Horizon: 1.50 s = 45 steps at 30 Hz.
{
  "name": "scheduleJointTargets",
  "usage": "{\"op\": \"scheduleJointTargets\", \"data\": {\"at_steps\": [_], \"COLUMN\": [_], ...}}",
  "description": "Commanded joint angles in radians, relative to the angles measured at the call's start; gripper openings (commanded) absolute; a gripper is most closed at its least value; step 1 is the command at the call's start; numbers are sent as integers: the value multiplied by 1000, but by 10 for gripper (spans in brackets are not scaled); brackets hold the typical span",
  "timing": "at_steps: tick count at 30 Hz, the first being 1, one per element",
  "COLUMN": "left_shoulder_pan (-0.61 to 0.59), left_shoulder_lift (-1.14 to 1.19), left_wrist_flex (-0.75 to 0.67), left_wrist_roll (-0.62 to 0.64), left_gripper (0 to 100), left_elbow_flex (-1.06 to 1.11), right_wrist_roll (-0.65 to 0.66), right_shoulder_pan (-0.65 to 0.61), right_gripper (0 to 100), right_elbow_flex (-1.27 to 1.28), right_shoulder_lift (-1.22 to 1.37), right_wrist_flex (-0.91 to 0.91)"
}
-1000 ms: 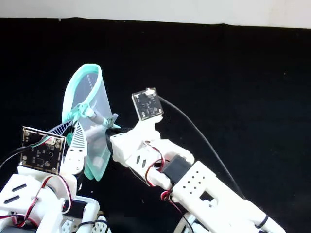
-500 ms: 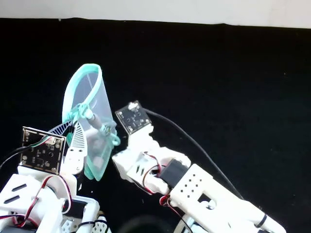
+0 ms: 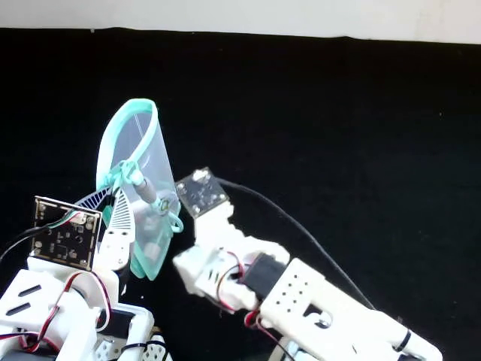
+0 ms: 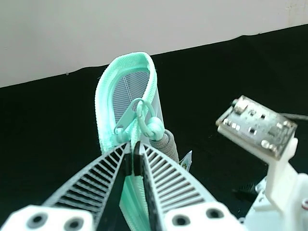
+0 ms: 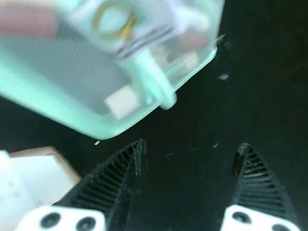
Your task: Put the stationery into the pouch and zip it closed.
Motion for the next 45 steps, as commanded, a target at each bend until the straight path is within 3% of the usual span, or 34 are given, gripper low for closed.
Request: {"op": "scheduleJointTargets", "data": {"at_steps": [1,13,23,36,45], "left_shoulder_pan": [10,10,10,10,8], "left_shoulder_lift": [-1,-1,-1,-1,1], "left_wrist_flex": [-6,-6,-2,29,25], "left_wrist_roll": [6,6,6,6,6], "left_gripper": [6,6,6,6,6], "left_elbow_flex": [5,5,5,4,4], "right_wrist_roll": [-77,-92,-91,-87,-87], "right_shoulder_pan": [-58,-74,-117,24,33], "right_gripper": [293,293,293,293,293], "right_elbow_flex": [-77,-225,-131,-110,-101], "right_shoulder_lift": [-24,-19,-27,-25,-16], "right_wrist_flex": [71,85,-94,-102,-251]}}
